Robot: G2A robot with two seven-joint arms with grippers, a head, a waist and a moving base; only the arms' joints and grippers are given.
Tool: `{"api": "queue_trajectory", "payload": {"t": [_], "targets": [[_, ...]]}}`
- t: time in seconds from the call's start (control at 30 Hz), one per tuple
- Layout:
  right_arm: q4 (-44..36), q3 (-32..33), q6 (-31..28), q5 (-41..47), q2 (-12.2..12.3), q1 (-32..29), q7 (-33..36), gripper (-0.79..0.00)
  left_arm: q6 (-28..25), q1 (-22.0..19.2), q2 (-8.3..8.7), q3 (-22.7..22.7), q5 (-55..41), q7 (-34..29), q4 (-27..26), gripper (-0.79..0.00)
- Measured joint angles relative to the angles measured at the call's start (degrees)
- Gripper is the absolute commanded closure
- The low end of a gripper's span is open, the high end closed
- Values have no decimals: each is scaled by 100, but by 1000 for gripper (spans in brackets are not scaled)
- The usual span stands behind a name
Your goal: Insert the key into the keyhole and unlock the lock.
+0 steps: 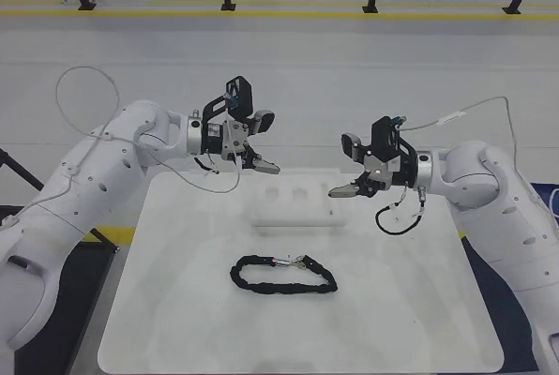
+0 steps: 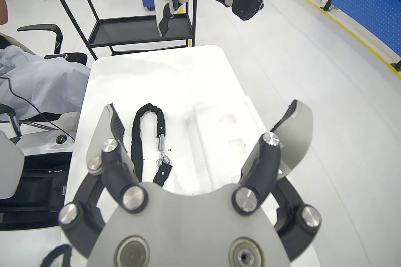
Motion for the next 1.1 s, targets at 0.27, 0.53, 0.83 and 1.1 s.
{"api": "queue_trajectory", "payload": {"t": [0.27,0.53,0.83,1.1], "targets": [[254,-209,0,426,24,608,312,-785,0,-344,58,213,-563,-478,-57,-785],[317,-240,0,484,30,671,352,-785,0,-363,57,232,-562,-479,-50,-784],[317,-240,0,484,30,671,352,-785,0,-362,57,232,-562,-479,-50,-784],[317,-240,0,484,30,671,352,-785,0,-362,57,232,-562,-479,-50,-784]]}}
